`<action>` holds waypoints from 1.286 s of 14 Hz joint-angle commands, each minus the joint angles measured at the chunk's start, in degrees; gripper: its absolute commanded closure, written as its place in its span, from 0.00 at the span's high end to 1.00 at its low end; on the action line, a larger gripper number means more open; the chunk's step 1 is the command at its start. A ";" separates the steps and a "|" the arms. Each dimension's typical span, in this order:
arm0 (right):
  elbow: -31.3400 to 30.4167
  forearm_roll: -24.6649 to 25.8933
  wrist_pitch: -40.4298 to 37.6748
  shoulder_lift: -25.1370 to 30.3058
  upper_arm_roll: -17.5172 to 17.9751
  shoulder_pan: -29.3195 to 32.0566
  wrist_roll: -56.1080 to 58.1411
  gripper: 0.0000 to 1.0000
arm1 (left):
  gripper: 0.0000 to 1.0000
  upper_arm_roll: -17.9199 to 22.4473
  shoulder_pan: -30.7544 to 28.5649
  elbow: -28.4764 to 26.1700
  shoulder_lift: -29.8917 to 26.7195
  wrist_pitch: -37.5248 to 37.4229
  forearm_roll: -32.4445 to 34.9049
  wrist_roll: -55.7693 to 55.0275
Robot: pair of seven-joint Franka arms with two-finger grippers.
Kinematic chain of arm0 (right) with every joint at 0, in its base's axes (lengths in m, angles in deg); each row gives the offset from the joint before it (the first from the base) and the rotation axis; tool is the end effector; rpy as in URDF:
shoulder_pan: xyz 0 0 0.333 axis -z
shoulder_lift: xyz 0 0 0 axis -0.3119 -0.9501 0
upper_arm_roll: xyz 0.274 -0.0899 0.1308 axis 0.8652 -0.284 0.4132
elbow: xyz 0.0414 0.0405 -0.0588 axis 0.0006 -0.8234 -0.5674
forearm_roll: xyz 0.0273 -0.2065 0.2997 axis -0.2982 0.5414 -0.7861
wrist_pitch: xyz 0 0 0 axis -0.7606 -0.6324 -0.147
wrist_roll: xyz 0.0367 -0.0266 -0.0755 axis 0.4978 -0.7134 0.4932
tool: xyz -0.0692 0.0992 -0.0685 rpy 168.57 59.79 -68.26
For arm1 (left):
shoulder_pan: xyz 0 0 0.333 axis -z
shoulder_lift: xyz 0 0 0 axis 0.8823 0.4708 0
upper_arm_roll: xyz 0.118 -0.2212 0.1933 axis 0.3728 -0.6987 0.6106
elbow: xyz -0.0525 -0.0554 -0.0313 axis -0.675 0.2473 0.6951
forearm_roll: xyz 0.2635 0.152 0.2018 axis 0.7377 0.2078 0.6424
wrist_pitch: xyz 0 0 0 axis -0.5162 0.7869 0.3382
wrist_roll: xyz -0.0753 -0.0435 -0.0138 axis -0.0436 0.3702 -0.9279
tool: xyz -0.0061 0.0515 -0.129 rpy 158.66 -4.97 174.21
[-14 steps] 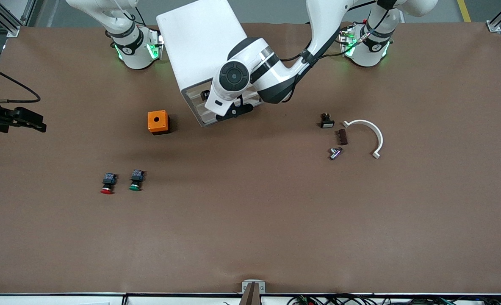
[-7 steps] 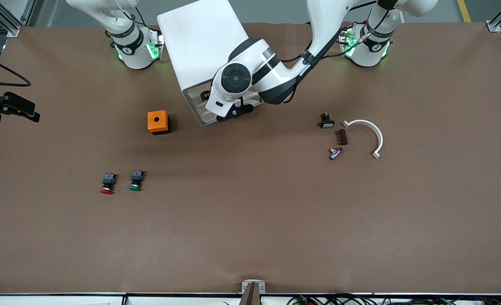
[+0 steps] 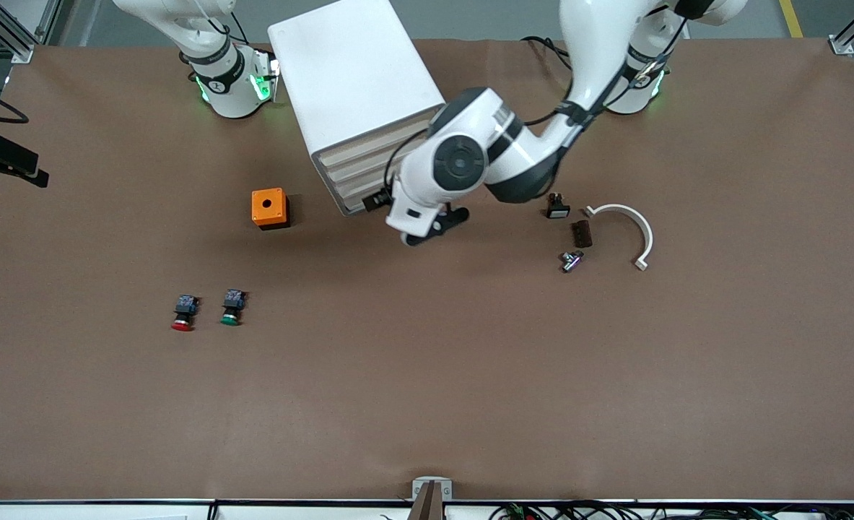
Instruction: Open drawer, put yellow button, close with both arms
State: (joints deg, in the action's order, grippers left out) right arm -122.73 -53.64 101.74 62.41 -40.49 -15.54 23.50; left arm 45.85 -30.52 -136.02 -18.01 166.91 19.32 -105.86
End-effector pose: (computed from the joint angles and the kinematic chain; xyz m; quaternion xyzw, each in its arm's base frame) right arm 0.5194 -0.0390 0.6224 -0.9990 -0.0238 0.0370 0.0096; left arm 0.4770 -0.5044 0.3727 0.9387 0.2536 -0.1983 0.1235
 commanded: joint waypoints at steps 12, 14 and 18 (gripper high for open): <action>-14.03 -0.37 3.50 11.53 0.46 1.15 4.16 1.00 | 1.00 -0.31 -16.54 -1.52 -8.34 -4.90 10.72 0.22; -17.10 -0.37 5.43 13.64 0.55 0.89 4.16 1.00 | 1.00 -1.09 -20.30 -1.52 -9.04 -7.44 12.21 4.40; -17.12 -0.37 5.44 13.65 0.55 1.33 4.07 1.00 | 1.00 -1.09 -24.44 -3.36 -12.02 -13.60 12.30 26.71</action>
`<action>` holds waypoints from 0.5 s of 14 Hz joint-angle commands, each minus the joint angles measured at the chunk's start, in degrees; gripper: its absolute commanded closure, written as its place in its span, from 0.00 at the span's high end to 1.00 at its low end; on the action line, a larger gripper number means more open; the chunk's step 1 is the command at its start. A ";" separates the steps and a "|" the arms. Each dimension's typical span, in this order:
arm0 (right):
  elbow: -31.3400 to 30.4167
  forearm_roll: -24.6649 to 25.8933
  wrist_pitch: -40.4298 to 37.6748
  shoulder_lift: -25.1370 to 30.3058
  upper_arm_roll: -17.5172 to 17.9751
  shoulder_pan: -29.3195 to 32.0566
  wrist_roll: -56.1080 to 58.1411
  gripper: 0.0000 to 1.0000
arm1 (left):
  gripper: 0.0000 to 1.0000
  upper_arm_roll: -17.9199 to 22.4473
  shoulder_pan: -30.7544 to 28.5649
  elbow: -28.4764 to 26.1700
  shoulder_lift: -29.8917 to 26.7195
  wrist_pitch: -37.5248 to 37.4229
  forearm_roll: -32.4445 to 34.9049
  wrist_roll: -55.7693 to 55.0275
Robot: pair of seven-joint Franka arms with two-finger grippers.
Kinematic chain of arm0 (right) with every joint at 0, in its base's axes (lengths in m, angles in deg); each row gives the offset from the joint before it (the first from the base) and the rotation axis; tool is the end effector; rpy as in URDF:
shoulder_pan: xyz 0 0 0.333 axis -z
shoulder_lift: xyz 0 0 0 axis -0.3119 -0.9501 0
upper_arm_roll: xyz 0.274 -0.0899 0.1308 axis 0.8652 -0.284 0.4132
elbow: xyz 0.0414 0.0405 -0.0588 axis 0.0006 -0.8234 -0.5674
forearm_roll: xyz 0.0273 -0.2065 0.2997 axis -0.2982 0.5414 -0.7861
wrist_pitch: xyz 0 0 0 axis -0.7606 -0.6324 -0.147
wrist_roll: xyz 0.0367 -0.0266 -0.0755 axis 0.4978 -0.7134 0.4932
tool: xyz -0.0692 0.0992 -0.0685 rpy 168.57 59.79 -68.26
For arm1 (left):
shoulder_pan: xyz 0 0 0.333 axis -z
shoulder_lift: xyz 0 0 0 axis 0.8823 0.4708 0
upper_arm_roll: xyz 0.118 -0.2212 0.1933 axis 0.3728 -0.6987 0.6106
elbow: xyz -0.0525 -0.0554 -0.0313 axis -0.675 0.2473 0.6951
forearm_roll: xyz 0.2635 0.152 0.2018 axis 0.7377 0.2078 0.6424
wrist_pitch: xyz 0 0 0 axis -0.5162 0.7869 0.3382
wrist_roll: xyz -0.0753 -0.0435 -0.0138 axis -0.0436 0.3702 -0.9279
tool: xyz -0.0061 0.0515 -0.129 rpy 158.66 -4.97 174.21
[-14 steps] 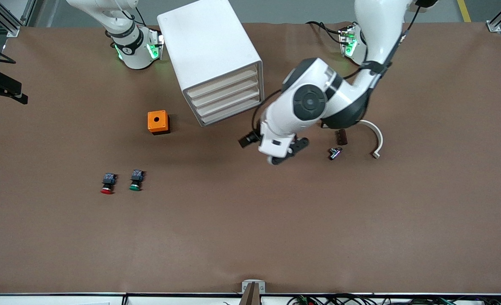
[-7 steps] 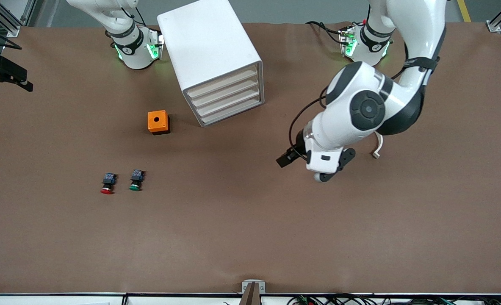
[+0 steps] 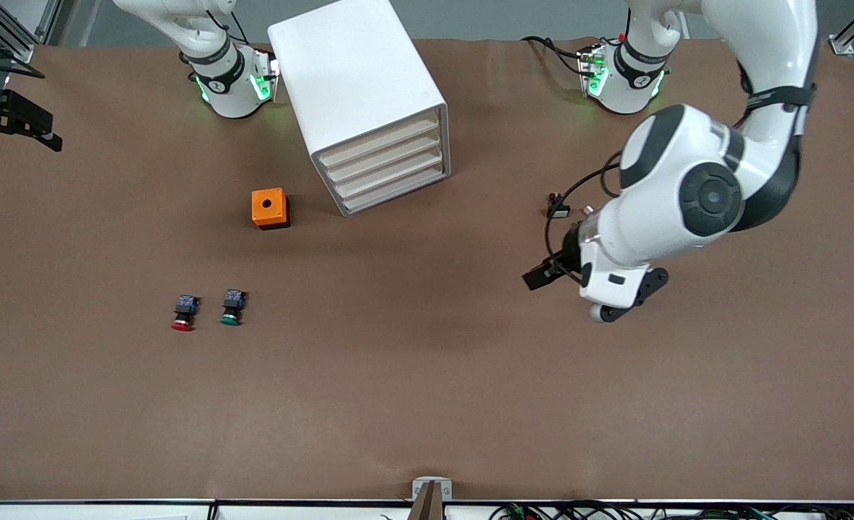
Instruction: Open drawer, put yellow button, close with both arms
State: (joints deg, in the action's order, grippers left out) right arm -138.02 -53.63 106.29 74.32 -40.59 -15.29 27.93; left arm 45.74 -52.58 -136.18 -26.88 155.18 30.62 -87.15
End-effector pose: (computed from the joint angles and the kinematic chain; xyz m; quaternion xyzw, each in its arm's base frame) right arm 0.4624 -0.0393 0.6175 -0.9978 -0.0592 0.0260 0.0133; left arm 0.5955 -0.2639 0.4493 0.9645 0.2282 -0.1024 0.0847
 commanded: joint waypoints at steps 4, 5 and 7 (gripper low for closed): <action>-1.83 -0.56 0.37 1.73 0.64 1.07 -4.14 1.00 | 1.00 -0.72 -7.13 -10.83 -8.95 -1.79 2.91 28.65; -1.83 -0.64 0.63 1.73 0.64 1.16 -4.14 1.00 | 1.00 -0.89 -8.01 -13.03 -10.71 -1.44 5.02 32.36; -1.74 -0.73 1.33 1.56 0.55 1.33 -4.14 1.00 | 1.00 -0.98 -11.60 -18.39 -14.92 -0.39 5.92 36.51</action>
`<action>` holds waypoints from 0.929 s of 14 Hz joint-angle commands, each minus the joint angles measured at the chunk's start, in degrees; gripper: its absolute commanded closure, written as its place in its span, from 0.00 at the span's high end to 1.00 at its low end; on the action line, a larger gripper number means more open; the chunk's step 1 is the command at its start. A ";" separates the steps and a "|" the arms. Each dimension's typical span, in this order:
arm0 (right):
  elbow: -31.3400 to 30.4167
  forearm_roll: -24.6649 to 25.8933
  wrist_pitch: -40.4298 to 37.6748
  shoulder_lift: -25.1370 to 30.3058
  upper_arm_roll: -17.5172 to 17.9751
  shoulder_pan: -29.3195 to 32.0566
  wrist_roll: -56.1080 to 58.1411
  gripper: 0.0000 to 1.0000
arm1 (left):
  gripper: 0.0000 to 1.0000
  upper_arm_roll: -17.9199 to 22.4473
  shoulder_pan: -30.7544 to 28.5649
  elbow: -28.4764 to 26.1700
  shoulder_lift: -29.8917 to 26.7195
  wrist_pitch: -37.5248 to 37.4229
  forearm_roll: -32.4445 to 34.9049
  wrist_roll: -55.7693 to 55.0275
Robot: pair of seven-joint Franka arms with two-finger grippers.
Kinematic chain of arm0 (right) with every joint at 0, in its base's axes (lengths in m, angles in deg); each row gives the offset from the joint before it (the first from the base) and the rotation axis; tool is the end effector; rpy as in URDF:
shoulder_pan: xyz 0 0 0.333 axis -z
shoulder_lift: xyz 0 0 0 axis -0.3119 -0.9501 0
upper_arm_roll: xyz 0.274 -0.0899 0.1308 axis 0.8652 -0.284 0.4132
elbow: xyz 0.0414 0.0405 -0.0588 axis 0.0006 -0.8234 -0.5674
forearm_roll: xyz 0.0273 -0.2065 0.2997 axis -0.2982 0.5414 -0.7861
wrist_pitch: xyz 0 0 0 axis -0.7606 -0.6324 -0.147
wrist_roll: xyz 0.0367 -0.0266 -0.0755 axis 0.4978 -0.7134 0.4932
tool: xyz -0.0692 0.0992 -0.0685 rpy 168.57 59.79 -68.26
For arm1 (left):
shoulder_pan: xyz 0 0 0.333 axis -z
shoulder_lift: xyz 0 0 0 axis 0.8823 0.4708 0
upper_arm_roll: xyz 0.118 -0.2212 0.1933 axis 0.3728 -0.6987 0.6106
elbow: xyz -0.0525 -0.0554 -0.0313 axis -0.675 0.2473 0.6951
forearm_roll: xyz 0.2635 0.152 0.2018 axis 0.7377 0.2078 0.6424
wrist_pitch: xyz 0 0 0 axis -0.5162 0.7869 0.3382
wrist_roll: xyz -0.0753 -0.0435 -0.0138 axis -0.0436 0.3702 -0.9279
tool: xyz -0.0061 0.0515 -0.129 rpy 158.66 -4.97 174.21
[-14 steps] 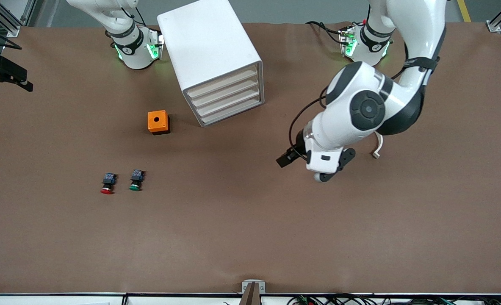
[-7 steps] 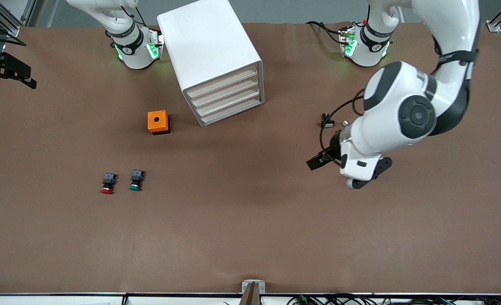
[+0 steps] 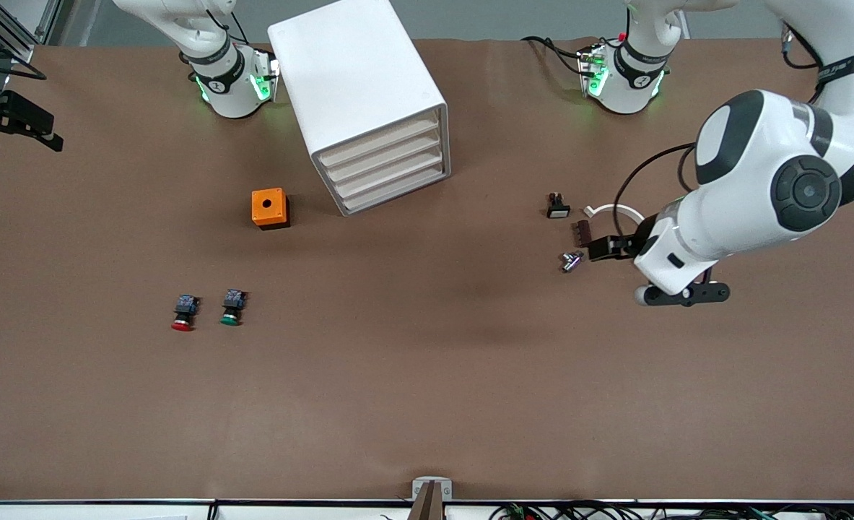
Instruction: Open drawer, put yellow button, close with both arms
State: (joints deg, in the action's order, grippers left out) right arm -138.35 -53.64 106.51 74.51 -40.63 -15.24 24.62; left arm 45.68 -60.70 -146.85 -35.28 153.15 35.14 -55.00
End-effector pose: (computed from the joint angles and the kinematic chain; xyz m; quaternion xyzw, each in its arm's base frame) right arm 0.4617 -0.0400 0.6168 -0.9992 -0.0296 0.0257 0.0126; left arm 0.5776 -0.1672 0.4525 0.9948 0.0071 -0.0891 0.0487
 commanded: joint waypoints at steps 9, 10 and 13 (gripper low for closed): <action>-1.06 -0.72 1.82 1.10 0.77 1.29 -0.75 1.00 | 1.00 -0.92 -15.36 -18.56 -19.28 4.38 1.40 18.18; -1.06 -0.64 1.99 1.10 0.77 1.29 -0.75 1.00 | 1.00 -0.83 -15.54 -18.56 -19.72 4.38 1.40 18.18; -1.06 -0.64 2.08 1.10 0.94 1.11 -0.75 1.00 | 1.00 -0.30 -15.81 -18.65 -20.96 4.12 1.40 18.26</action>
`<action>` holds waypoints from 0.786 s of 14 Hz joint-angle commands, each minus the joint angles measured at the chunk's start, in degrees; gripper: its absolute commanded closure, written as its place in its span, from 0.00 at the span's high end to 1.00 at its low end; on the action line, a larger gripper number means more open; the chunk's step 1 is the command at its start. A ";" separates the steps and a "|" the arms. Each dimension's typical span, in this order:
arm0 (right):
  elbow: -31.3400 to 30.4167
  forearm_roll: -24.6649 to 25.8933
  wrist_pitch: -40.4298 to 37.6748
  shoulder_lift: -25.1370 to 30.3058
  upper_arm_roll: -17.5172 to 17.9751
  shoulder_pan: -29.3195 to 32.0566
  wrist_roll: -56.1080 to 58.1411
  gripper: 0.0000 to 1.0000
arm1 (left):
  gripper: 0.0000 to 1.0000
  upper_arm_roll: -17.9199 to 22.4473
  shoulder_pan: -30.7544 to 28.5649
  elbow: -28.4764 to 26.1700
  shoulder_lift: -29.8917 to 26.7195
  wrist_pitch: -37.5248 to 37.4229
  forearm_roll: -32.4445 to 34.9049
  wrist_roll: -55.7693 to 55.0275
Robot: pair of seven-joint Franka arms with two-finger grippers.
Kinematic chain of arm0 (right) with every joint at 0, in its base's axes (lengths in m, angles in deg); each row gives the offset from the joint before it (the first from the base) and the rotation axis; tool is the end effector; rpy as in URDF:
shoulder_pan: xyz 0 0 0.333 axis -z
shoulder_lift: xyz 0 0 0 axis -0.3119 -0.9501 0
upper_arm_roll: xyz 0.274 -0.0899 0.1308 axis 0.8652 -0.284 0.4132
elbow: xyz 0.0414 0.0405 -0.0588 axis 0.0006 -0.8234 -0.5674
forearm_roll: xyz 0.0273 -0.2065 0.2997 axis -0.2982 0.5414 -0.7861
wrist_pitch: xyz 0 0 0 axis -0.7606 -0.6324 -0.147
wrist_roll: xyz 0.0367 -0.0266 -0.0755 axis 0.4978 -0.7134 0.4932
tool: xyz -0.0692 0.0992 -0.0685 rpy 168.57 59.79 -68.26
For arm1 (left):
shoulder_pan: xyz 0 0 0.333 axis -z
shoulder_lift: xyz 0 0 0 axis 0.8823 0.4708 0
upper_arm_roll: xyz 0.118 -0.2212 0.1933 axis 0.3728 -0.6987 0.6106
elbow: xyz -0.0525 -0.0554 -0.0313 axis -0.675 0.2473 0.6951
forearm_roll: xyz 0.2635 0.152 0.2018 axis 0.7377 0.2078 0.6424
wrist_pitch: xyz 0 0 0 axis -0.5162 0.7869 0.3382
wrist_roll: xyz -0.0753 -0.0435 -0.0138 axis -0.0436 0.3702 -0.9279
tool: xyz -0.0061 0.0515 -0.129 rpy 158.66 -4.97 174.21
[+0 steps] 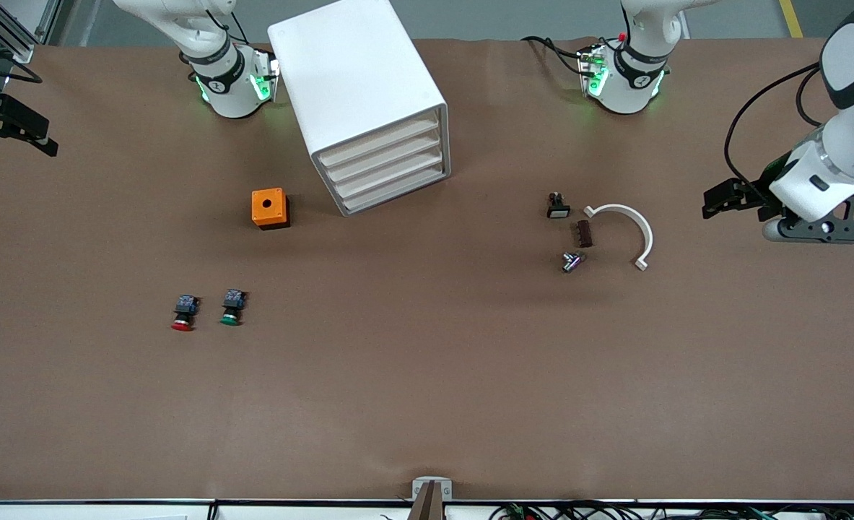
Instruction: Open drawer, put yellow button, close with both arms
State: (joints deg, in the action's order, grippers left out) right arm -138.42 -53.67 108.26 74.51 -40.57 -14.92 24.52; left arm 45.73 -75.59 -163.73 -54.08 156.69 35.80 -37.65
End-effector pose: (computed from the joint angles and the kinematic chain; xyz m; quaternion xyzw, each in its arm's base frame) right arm 0.4658 -0.0424 0.6188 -0.9995 -0.0263 0.0111 0.0111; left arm 0.5175 -0.0257 0.5049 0.9992 -0.0172 -0.0299 0.0222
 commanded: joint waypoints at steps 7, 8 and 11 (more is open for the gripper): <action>-0.73 0.01 0.77 1.11 0.80 0.96 0.14 1.00 | 1.00 0.43 -1.10 -0.45 -1.98 0.57 0.47 0.92; -0.73 0.01 0.42 1.11 0.80 1.05 0.23 1.00 | 1.00 1.39 -0.13 -0.19 -1.98 0.58 0.47 0.92; -0.82 0.27 0.33 1.11 0.80 0.96 2.59 1.00 | 1.00 10.50 8.98 -0.19 -2.07 0.49 0.47 0.83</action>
State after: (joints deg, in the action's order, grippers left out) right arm -138.42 -53.63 108.65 74.51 -40.36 -14.91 25.05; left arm 50.50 -72.32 -163.60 -55.05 156.90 35.80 -37.62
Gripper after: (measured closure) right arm 0.000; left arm 0.000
